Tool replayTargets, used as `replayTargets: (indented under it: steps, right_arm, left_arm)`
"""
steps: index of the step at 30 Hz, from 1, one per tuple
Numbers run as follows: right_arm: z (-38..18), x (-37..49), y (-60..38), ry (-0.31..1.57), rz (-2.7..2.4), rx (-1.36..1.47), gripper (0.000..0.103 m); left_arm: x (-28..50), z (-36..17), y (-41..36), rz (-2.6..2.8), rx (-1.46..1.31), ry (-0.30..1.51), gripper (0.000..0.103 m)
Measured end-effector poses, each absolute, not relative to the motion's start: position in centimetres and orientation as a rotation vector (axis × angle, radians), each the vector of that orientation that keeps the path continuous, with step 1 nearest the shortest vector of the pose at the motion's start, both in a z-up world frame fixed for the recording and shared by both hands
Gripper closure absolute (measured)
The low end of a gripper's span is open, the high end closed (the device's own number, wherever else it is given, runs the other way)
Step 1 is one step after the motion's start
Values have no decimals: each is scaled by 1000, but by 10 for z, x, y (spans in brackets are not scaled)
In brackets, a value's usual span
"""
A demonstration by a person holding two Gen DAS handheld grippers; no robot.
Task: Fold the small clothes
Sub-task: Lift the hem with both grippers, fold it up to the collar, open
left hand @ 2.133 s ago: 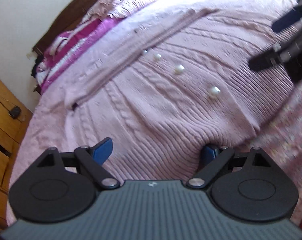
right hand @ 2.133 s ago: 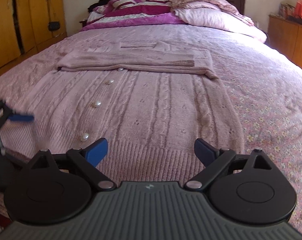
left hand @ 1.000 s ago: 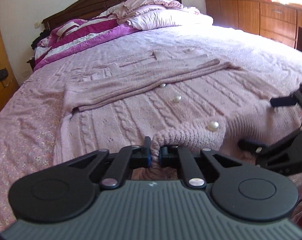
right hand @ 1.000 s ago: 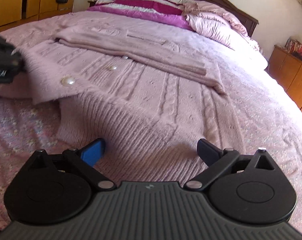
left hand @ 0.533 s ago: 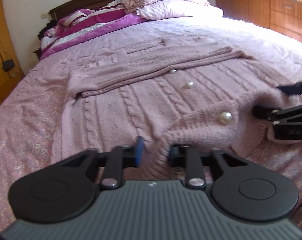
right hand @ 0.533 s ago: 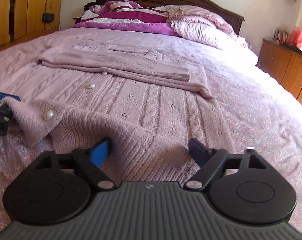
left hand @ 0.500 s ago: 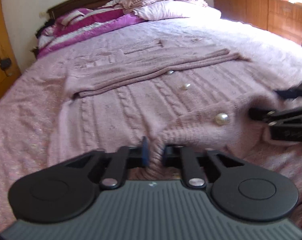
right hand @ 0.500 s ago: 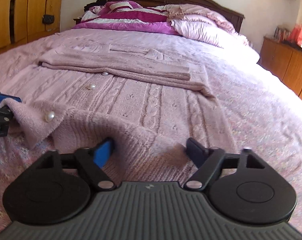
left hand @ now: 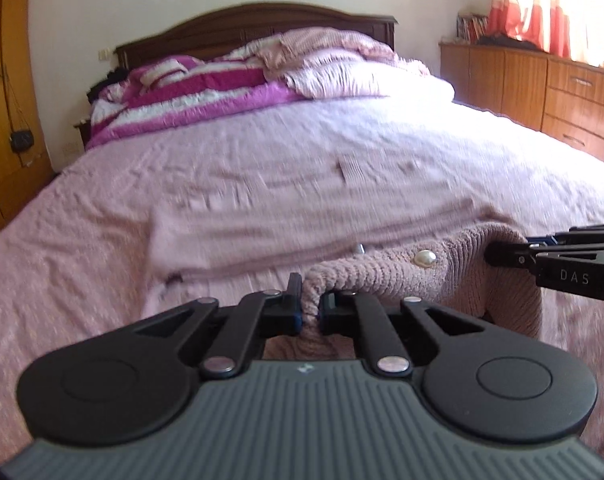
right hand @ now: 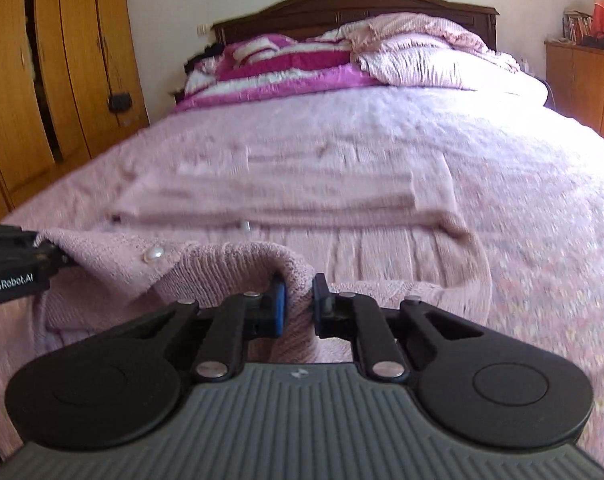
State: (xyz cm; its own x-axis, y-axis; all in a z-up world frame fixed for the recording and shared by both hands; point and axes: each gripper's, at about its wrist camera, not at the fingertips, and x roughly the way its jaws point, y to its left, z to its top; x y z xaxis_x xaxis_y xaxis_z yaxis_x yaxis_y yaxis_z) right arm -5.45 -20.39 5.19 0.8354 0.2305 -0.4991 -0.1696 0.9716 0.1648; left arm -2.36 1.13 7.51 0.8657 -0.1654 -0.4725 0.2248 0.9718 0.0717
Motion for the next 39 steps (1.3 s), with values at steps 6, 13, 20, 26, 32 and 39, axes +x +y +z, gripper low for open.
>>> replayTargets:
  steps: [6,13,20,26,32,39]
  right_arm:
    - [71,-32,-199,500,231,137,89]
    - [95,-13,-195,404,213,121,90]
    - [118,19,-192,312,197,103,90]
    - [117,68,-187,310,154,90,90]
    - [85,121,-181,376,119,67,90]
    - [36,168,-173,456,104,22,90]
  left_arm:
    - [-7,89,10,-164,105,438,95]
    - [13,108,10,-157,111,370,95]
    - [58,134,6,-149,166,289,95]
    - [110,126,-1,-151,157,317,95]
    - [159,81,0,-143,109,422,95]
    - [198,38,4,-105,130,520,92]
